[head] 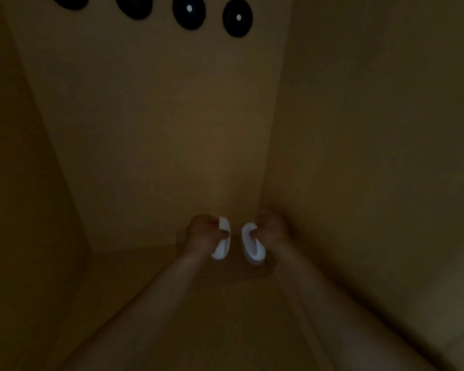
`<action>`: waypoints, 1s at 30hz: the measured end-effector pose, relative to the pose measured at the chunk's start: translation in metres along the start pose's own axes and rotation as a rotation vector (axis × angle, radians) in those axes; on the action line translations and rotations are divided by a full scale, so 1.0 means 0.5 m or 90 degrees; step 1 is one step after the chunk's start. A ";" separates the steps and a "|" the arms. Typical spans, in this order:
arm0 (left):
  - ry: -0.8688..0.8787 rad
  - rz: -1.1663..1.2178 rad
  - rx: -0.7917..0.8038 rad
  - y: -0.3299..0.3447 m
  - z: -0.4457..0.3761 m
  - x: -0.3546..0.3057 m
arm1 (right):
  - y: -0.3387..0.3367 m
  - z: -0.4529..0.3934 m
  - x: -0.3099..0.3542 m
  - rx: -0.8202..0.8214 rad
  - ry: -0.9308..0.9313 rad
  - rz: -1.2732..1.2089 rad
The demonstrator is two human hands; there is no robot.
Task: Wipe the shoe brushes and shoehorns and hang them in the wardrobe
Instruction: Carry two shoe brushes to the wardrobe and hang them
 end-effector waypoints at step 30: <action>-0.025 -0.036 0.099 0.143 -0.176 0.139 | 0.134 -0.169 -0.111 0.068 -0.080 0.309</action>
Point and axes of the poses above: each hand's wrist, its own z-axis away from the middle knuckle, its own y-axis out of the palm, x = y × z, the point moved 8 cm from there along -z, towards the middle knuckle, and after that the axes turned 9 degrees about -z, right-handed, at the moved point
